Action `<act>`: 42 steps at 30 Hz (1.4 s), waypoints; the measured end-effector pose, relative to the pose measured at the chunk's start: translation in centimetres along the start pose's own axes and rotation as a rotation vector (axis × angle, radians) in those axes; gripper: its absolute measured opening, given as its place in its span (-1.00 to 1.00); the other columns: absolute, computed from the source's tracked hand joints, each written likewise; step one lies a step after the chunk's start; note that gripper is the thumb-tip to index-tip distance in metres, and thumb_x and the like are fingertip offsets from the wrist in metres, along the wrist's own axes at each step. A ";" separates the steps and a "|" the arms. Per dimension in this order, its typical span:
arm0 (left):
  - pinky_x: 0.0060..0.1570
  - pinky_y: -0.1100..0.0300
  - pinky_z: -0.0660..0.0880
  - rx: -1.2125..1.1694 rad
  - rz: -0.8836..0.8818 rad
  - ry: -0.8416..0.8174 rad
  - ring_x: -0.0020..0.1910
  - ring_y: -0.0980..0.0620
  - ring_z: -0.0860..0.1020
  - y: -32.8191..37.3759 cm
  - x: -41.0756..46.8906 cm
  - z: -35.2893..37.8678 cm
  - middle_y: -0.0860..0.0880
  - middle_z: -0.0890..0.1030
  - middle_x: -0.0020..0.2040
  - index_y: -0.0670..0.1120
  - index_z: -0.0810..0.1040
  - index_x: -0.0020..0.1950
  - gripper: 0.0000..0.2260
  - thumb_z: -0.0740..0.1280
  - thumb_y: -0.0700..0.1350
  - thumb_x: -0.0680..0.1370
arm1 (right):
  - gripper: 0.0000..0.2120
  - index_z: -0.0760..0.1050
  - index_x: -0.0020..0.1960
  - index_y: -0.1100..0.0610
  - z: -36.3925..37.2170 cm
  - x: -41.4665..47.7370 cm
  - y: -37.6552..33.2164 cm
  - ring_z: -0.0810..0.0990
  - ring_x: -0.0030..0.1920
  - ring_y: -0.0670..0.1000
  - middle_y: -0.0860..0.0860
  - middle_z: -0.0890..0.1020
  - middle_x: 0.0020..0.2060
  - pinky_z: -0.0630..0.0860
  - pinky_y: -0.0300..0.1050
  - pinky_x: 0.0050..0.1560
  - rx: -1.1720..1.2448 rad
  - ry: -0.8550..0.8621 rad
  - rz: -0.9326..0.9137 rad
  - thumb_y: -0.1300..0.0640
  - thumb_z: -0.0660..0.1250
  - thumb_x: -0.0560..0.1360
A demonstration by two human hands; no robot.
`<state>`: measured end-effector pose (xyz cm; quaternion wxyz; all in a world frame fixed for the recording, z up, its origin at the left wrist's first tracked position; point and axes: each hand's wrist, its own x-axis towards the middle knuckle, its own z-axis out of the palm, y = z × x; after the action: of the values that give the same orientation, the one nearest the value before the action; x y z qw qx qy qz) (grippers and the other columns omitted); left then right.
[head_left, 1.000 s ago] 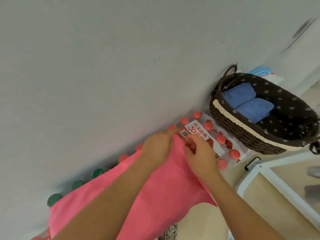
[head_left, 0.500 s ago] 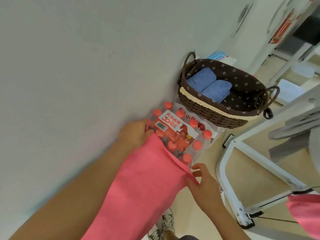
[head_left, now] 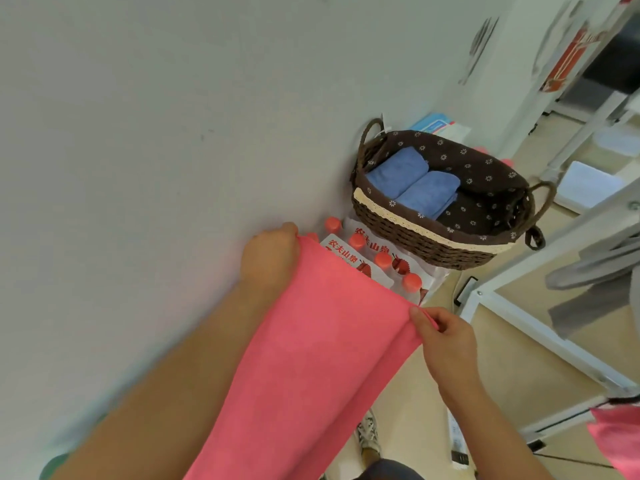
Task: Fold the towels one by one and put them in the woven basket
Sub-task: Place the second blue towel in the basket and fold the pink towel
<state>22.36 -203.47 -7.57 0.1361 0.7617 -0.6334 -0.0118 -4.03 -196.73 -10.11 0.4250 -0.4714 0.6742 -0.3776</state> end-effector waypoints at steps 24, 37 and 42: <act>0.48 -0.08 0.03 0.179 0.021 -0.404 0.55 -0.11 -0.03 7.8 -1.4 6.0 -0.09 -0.04 0.58 0.14 -0.05 0.55 -0.33 -0.24 0.30 0.45 | -0.44 0.35 0.41 0.21 1.0 8.4 1.2 0.33 0.42 0.13 0.18 0.40 0.39 0.23 0.00 0.36 -0.802 -0.361 -0.927 -0.06 0.15 0.51; 0.04 0.13 0.50 0.012 -0.404 0.055 0.03 -0.09 0.59 -1.0 -17.5 -2.6 -0.03 0.61 0.13 -0.05 0.62 0.09 -0.65 0.09 -0.10 0.48 | -0.41 0.51 0.28 0.21 6.3 5.8 -2.4 0.58 0.21 0.15 0.16 0.59 0.21 0.54 0.20 0.00 -1.024 -0.477 -1.012 -0.13 0.32 0.36; 0.04 0.14 0.47 0.070 -0.704 0.137 0.02 -0.08 0.59 -6.5 -26.6 -4.1 0.00 0.65 0.08 -0.08 0.65 0.04 -0.74 0.22 -0.18 0.46 | -0.48 0.51 0.24 0.11 11.1 -0.2 -3.8 0.59 0.15 0.14 0.13 0.58 0.20 0.54 0.15 -0.09 -0.862 -0.624 -1.158 -0.08 0.27 0.34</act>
<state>24.11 -175.91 -9.15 0.1396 0.9365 -0.3214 0.0148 7.51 -198.79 -10.59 0.1099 -0.9553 0.2579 -0.0943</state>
